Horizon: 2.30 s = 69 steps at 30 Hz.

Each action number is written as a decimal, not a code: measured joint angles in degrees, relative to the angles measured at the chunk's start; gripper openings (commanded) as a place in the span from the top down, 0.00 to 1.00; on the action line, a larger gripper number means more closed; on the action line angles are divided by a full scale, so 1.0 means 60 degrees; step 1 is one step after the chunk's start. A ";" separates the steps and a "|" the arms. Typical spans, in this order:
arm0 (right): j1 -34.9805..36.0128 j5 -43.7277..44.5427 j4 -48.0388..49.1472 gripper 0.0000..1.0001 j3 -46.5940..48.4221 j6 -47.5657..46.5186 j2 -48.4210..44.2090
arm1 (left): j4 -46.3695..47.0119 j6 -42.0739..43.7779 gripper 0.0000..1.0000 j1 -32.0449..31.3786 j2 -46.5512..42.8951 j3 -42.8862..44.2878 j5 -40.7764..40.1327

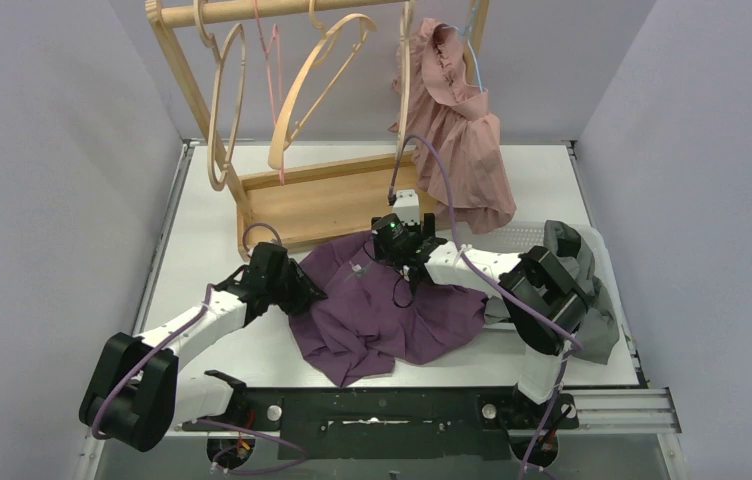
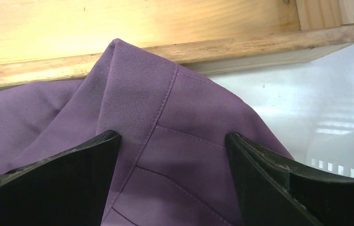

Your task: Place the skirt on the hanger

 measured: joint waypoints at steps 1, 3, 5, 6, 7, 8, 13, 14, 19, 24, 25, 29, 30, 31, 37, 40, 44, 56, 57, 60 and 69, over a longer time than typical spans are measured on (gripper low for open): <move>-0.0025 0.0018 0.0066 0.24 0.0004 -0.0113 0.0084 | 0.0007 -0.0029 0.83 0.0000 0.0004 -0.0036 0.0051; -0.0033 0.0036 0.0164 0.40 0.0007 -0.0259 0.0182 | 0.0036 -0.0040 1.00 0.0000 0.0040 -0.0073 0.0164; -0.0040 0.0033 0.0266 0.62 0.0007 -0.0375 0.0200 | 0.0080 -0.0022 1.00 0.0004 0.0066 -0.0087 0.0295; -0.0051 0.0033 0.0328 0.76 0.0007 -0.0444 0.0200 | 0.0087 -0.0011 1.00 0.0015 0.0066 -0.0087 0.0331; -0.0066 0.0022 0.0437 0.90 0.0004 -0.0503 0.0197 | 0.0098 0.0007 1.00 0.0036 0.0055 -0.0087 0.0382; -0.0076 0.0015 0.0539 0.99 -0.0015 -0.0561 0.0186 | 0.0102 0.0022 1.00 0.0076 0.0025 -0.0087 0.0412; -0.0084 -0.0076 0.0758 1.00 -0.0572 -0.0725 -0.0474 | -0.0259 0.0317 1.00 0.0466 -0.0721 0.0007 0.0357; -0.0084 -0.0127 0.0783 1.00 -0.0758 -0.0732 -0.0750 | -0.0412 0.0430 1.00 0.0590 -0.1005 0.0098 0.0306; -0.0084 -0.0459 0.0943 1.00 -0.1490 -0.0761 -0.2444 | -0.1330 0.1213 1.00 0.1275 -0.2524 0.1042 -0.0051; -0.0084 -0.1217 0.1166 0.46 -0.1698 -0.0565 -0.3563 | -0.2160 0.2648 1.00 0.1588 -0.3537 0.2572 -0.0291; -0.0080 -0.1395 0.1188 0.41 -0.1701 -0.0492 -0.3625 | -0.2339 0.2932 1.00 0.1588 -0.3628 0.2914 -0.0306; 0.0029 -0.1942 0.1206 0.32 -0.1698 -0.0244 -0.3384 | -0.2943 0.3391 1.00 0.1617 -0.3963 0.3504 -0.0401; 0.0146 -0.1989 0.1198 0.30 -0.1694 -0.0160 -0.3206 | -0.3140 0.3366 1.00 0.1625 -0.4036 0.3472 -0.0408; 0.0313 -0.2004 0.1180 0.28 -0.1683 -0.0098 -0.2973 | -0.3337 0.3275 1.00 0.1625 -0.4149 0.3337 -0.0412; 0.1424 -0.2044 0.1089 0.24 -0.1450 0.0346 -0.1435 | -0.4794 0.2390 1.00 0.1625 -0.4648 0.1829 -0.0554; 0.1577 -0.2197 0.1082 0.20 -0.0943 0.0594 -0.0637 | -0.5439 0.1916 1.00 0.1628 -0.4623 0.1574 -0.0812; 0.1486 -0.2171 0.0947 0.18 0.0215 0.0739 0.0273 | -0.5748 0.1512 1.00 0.1628 -0.4575 0.1563 -0.1235; 0.1300 -0.1060 -0.0572 0.26 0.4175 0.1082 0.3173 | -0.5883 0.1260 1.00 0.1690 -0.4146 0.1555 -0.1920; 0.1304 -0.0900 -0.0790 0.32 0.4207 0.1137 0.3282 | -0.5883 0.1282 1.00 0.1690 -0.4124 0.1555 -0.1960; 0.1315 -0.0561 -0.1341 0.71 0.4109 0.1246 0.3362 | -0.5890 0.1362 1.00 0.1698 -0.4076 0.1555 -0.2062; 0.1504 0.0069 -0.1468 1.00 0.1847 0.1395 0.1290 | -0.6105 0.1898 1.00 0.1712 -0.4444 0.2280 -0.2943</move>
